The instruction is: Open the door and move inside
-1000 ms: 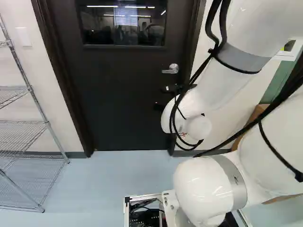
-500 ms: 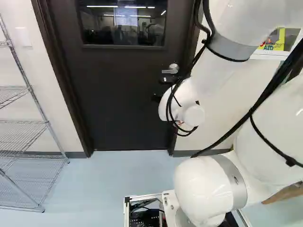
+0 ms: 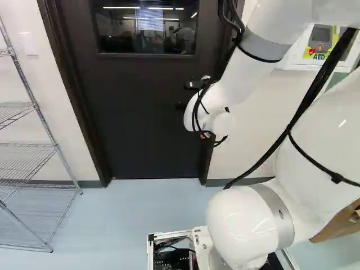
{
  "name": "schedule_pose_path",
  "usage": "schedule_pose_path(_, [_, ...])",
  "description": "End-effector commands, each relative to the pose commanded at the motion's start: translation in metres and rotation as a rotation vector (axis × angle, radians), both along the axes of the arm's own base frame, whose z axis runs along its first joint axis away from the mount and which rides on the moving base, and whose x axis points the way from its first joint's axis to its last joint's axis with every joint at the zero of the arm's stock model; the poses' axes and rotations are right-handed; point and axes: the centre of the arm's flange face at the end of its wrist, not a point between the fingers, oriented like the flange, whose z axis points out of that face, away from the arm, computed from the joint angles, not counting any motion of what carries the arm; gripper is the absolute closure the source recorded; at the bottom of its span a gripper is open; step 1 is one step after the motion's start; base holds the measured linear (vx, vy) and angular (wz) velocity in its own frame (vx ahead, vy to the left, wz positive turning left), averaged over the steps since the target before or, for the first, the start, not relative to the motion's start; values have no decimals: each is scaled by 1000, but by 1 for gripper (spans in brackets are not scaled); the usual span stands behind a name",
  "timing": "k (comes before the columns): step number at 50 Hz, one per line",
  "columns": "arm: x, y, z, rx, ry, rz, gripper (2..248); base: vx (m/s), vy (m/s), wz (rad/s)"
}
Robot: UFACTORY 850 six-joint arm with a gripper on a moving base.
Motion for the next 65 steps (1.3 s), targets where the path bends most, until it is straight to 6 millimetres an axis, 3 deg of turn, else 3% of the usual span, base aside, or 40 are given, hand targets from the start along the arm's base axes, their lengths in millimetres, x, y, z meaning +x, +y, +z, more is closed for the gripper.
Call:
schedule_pose_path(35, [56, 17, 37, 6, -81, 33, 3, 0, 0, 0])
schedule_pose_path(65, [61, 18, 68, 11, -151, 34, 3, 0, 0, 0])
